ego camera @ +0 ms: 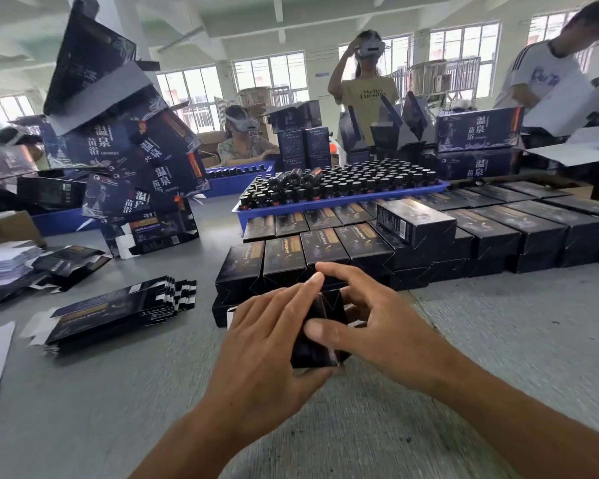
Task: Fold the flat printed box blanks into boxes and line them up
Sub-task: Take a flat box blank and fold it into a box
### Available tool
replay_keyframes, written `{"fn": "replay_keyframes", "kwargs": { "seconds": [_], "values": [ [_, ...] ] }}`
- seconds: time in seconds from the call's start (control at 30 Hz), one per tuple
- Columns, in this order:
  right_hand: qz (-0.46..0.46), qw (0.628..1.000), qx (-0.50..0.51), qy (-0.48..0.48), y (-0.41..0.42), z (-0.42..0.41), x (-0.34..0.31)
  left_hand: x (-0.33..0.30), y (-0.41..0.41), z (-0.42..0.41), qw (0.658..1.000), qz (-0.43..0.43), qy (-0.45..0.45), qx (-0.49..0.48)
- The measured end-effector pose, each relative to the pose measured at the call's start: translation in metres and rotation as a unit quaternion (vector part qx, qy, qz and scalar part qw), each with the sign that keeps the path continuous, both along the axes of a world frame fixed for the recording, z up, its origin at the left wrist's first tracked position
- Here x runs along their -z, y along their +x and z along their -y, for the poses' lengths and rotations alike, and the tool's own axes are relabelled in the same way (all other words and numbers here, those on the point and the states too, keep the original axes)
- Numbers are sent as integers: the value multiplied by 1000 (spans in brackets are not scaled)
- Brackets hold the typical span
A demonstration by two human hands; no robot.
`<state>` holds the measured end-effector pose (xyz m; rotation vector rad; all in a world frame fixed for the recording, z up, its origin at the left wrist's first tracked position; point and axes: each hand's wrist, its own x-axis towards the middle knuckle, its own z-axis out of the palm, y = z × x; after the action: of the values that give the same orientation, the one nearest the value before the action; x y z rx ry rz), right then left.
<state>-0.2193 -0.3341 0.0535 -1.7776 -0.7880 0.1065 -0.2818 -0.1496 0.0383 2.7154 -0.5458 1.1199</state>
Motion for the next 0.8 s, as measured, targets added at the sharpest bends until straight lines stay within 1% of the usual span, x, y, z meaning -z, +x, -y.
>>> {"fn": "replay_keyframes", "kwargs": {
  "seconds": [0.07, 0.1, 0.2, 0.27, 0.33, 0.37, 0.4, 0.47, 0.5, 0.53, 0.6, 0.67, 0.73, 0.8],
  "values": [
    [2, 999, 18, 28, 1, -2, 2, 2, 2, 2, 1000, 23, 12, 17],
    [-18, 997, 31, 61, 2, -3, 2, 1, 3, 2, 999, 37, 12, 18],
    [-130, 976, 57, 166, 14, 3, -1, -2, 3, 1, 997, 74, -23, -3],
    [-172, 966, 60, 186, 22, 9, -2, -3, 2, 0, 992, 90, -88, -16],
    [-201, 963, 45, 172, 24, 11, -2, -5, 2, -1, 977, 67, -202, -25],
    [-210, 965, 34, 152, 23, 9, -1, -7, 2, -1, 962, 34, -271, -19],
    [-211, 970, 24, 121, 22, 7, 0, -8, 3, -1, 940, -6, -341, 4],
    [-191, 981, 9, 35, 18, 3, 2, -6, 6, -2, 873, -81, -475, 78],
    [-179, 984, 2, -5, 16, 1, 3, -5, 7, -4, 845, -95, -516, 101],
    [-169, 985, -5, -31, 15, 1, 3, -5, 8, -7, 829, -93, -540, 113],
    [-154, 986, -16, -57, 14, 3, 3, -7, 8, -11, 817, -73, -558, 124],
    [-131, 990, -12, -57, 13, 5, 2, -8, 8, -13, 819, -67, -556, 125],
    [-106, 994, 5, -15, 13, 5, 1, -9, 7, -14, 826, -82, -544, 124],
    [-83, 995, 8, 50, 13, 6, -2, -9, 5, -12, 840, -105, -517, 127]
  ]
}}
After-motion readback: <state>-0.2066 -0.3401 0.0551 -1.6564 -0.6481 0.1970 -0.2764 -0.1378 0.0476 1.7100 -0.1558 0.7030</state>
